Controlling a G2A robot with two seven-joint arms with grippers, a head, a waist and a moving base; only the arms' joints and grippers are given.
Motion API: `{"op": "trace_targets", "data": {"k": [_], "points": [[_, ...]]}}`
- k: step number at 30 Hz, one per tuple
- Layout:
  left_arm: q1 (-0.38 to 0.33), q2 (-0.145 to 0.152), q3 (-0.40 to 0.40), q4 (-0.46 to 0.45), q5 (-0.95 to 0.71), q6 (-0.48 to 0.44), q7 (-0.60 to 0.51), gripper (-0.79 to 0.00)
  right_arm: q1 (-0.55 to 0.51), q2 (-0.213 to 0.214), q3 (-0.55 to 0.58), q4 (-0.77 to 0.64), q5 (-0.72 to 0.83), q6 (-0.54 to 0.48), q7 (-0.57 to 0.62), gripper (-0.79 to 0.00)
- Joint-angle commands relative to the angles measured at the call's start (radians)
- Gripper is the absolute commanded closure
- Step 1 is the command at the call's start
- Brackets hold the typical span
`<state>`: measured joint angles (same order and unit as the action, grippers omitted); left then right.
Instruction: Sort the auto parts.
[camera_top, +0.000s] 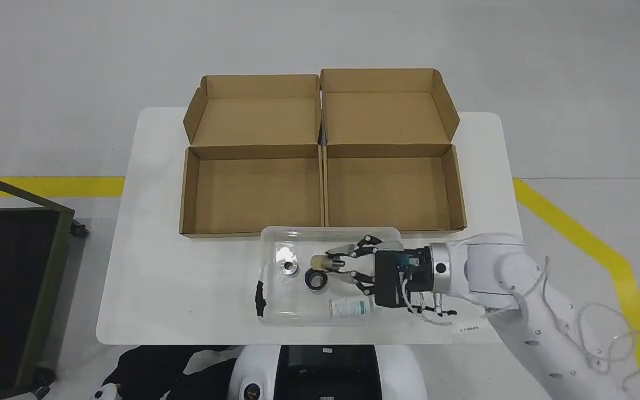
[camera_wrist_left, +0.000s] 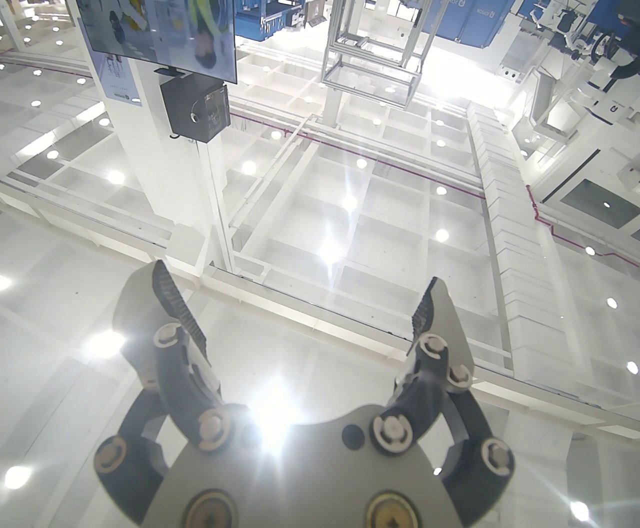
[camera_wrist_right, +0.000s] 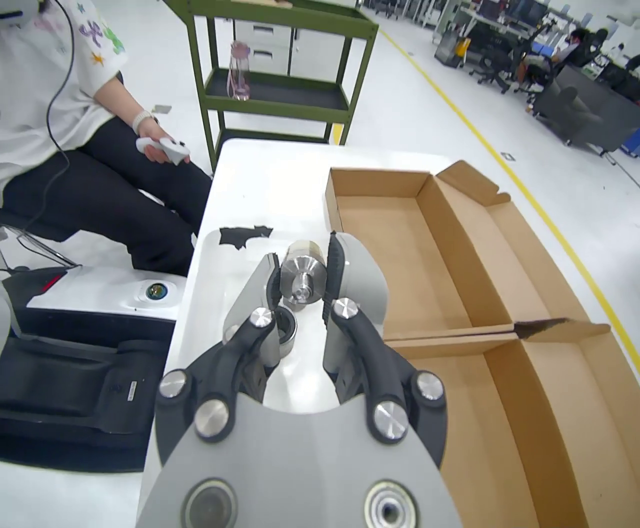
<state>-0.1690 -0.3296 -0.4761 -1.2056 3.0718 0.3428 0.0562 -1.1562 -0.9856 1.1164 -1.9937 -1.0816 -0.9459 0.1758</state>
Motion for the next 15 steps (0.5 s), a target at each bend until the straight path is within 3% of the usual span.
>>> {"op": "trace_targets", "data": {"k": [1,9,15], "points": [[0.000,0.000,0.000,0.000,0.000,0.000,0.000,-0.785,0.011,-0.005,-0.008,0.010,-0.006,0.005,-0.067,0.000],[0.000,0.000,0.000,0.000,0.000,0.000,0.000,-0.785,0.041,-0.021,-0.018,0.029,-0.077,0.027,-0.264,0.000],[0.000,0.000,0.000,0.000,0.000,0.000,0.000,-0.785,0.043,-0.027,-0.014,0.049,-0.098,0.033,-0.345,0.000]]}}
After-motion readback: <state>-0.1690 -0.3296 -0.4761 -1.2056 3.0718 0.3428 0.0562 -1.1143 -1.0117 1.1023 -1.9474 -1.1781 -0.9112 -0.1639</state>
